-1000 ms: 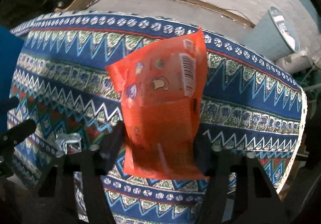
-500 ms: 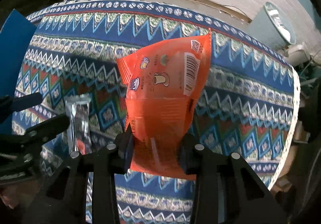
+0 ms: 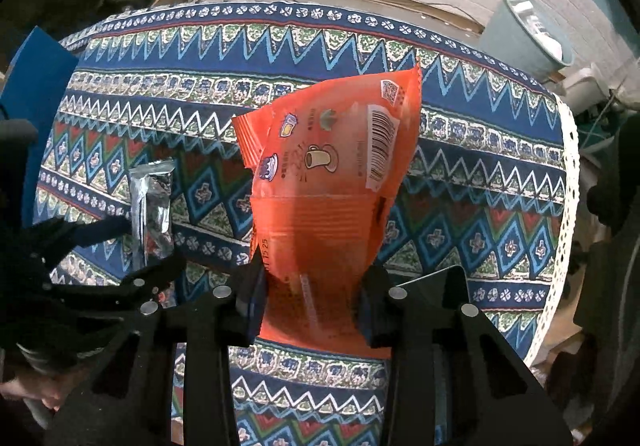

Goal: Organize snacks
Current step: 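Grasp the silver foil bar with the left tool while the right tool grasps the red bag, then lift and carry the foil bar and red bag over the box with both tools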

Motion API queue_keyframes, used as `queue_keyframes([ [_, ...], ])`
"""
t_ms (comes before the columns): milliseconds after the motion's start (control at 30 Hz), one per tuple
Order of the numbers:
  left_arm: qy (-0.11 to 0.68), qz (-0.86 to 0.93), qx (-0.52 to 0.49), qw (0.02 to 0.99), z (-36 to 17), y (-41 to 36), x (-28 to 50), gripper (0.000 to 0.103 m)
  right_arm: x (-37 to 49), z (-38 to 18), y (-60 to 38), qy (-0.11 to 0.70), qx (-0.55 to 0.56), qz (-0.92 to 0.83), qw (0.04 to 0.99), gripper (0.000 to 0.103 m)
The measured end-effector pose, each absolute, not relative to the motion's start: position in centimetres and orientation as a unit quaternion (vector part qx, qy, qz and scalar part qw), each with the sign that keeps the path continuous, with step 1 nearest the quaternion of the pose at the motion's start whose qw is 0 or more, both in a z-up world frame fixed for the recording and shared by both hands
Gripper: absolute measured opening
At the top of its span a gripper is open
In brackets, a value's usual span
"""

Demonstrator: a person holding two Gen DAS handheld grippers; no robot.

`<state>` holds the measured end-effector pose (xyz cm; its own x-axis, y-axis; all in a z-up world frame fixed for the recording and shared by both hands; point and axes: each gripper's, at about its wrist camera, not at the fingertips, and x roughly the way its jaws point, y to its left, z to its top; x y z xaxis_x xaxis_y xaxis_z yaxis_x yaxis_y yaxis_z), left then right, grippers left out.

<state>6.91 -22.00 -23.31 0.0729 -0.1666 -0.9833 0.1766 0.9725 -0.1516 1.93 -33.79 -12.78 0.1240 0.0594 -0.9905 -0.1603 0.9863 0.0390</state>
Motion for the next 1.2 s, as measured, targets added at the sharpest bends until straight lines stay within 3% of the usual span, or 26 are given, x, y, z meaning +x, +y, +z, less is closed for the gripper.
queue_keyframes([
  [67, 0.667, -0.126, 0.012, 0.734, -23.3, -22.3, 6.5, 0.043, 1.9, -12.6, -33.8, 0.657, -0.038, 0.075, 0.749, 0.036],
  [200, 0.670, -0.130, 0.013, 0.731, -23.1, -21.5, 5.9, 0.028, 1.9, -12.4, -33.5, 0.656, -0.037, 0.077, 0.750, 0.036],
  [467, 0.652, -0.137, 0.033, 0.745, -21.0, -16.0, 3.7, 0.028, 1.6, -11.5, -32.9, 0.650, -0.039, 0.082, 0.754, 0.036],
  [867, 0.593, -0.142, 0.066, 0.790, -13.5, -11.6, 2.8, 0.028, 1.2, -9.0, -31.1, 0.632, -0.035, 0.089, 0.769, 0.036],
  [1200, 0.539, -0.137, 0.075, 0.828, -8.3, -10.8, 3.2, 0.028, 1.3, -5.2, -27.3, 0.595, -0.044, 0.119, 0.793, 0.036],
])
